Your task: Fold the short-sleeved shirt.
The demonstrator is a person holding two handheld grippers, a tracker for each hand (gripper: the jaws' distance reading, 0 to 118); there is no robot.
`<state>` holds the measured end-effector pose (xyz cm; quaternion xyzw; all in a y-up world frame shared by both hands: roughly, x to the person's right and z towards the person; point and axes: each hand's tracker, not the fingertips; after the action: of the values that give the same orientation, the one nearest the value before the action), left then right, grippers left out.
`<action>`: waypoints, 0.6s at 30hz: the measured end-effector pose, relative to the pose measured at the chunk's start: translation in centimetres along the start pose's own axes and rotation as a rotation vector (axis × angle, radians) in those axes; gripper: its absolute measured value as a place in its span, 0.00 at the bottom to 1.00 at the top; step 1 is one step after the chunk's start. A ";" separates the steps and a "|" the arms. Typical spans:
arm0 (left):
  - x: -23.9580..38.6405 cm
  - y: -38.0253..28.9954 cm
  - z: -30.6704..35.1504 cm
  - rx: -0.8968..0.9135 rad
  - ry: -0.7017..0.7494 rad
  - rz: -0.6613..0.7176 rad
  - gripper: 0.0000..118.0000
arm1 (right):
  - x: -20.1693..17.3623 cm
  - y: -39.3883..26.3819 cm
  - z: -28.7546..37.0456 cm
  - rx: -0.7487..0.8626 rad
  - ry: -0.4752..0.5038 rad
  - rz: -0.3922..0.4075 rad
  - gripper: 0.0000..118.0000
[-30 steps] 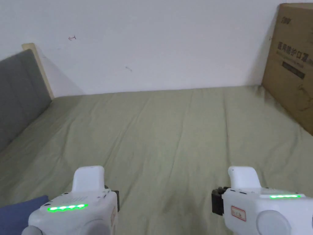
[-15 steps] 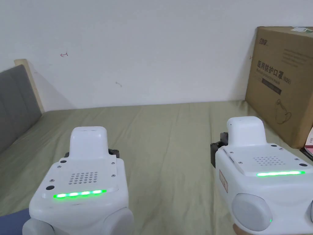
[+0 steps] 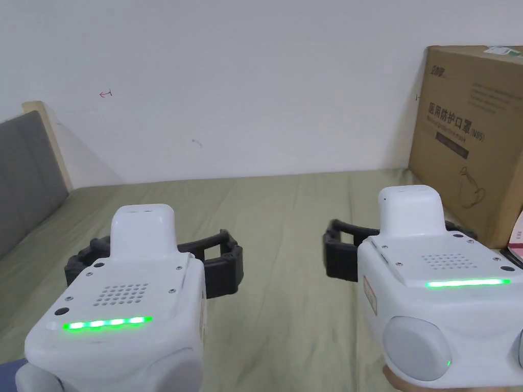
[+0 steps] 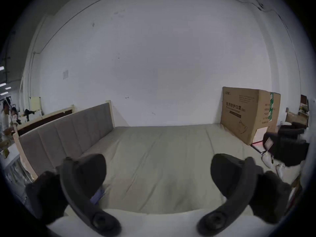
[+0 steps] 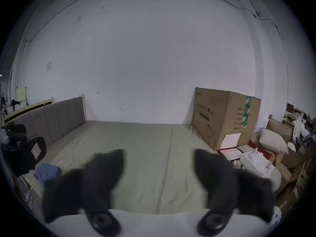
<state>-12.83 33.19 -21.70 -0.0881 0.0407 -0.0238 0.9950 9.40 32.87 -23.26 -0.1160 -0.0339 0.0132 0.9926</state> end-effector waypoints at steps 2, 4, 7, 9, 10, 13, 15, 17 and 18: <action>0.4 0.4 0.1 0.029 0.025 -0.010 1.00 | 0.0 -0.2 0.1 0.016 0.009 -0.009 0.98; 0.4 0.5 -0.1 0.035 0.023 -0.029 1.00 | 0.1 -0.1 0.1 0.028 0.018 -0.008 0.98; 0.8 0.9 -0.4 0.014 0.025 -0.048 1.00 | 0.0 0.0 -0.2 0.017 0.005 0.000 0.98; 1.0 0.6 -0.5 0.024 0.031 -0.067 1.00 | -0.1 -0.2 -0.1 0.042 -0.026 0.008 0.98; 1.1 0.7 -0.3 0.037 0.030 -0.072 1.00 | 0.0 -0.3 -0.1 0.054 -0.030 0.011 0.98; 1.3 0.8 -0.2 0.046 0.016 -0.083 1.00 | 0.3 -0.2 0.1 0.078 -0.027 -0.002 0.99; 1.2 1.1 -0.2 0.045 -0.001 -0.069 1.00 | 0.4 -0.1 0.3 0.087 -0.028 -0.015 0.99; 1.0 1.0 -0.3 0.046 -0.009 -0.060 1.00 | 0.6 -0.1 0.3 0.087 -0.025 -0.022 0.99; 0.9 1.2 -0.2 0.036 -0.020 -0.046 1.00 | 0.7 -0.1 0.3 0.084 -0.025 -0.022 0.99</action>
<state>-11.92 34.27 -22.22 -0.0712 0.0282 -0.0463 0.9960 10.03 32.87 -22.94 -0.0736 -0.0470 0.0052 0.9962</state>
